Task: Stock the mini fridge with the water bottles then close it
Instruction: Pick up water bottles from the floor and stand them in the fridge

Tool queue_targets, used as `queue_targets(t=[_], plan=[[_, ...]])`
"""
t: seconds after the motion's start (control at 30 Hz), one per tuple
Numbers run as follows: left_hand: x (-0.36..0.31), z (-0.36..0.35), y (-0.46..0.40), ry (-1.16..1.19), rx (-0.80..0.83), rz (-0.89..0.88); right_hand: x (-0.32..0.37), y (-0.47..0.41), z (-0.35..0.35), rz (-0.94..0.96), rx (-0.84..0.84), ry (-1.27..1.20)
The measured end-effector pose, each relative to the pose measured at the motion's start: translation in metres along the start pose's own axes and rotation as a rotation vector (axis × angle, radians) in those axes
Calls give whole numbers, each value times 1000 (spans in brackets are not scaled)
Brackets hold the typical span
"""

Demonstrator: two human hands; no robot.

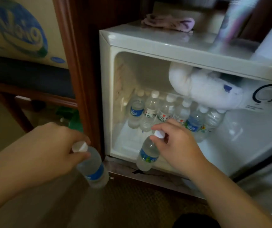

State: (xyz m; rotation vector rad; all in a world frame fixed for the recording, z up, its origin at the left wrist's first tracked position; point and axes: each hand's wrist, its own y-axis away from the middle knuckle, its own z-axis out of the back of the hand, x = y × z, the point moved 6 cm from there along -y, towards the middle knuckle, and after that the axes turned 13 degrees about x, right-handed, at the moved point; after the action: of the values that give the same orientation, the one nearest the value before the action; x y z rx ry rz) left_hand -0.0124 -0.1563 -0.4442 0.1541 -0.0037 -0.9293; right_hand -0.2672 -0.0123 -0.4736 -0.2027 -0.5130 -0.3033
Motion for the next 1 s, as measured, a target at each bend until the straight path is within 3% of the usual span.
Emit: queue_targets(t=[0.17,0.57,1.0], plan=[[-62,15,-31,154,40,-139,-49,8,26,-157,-128,31],[-174,29,-127,379,-168,-282,-123,19,70,-465,-395,263],[-259,-22,-204,398,-196,-333,-156,23,74,-610,-604,74]])
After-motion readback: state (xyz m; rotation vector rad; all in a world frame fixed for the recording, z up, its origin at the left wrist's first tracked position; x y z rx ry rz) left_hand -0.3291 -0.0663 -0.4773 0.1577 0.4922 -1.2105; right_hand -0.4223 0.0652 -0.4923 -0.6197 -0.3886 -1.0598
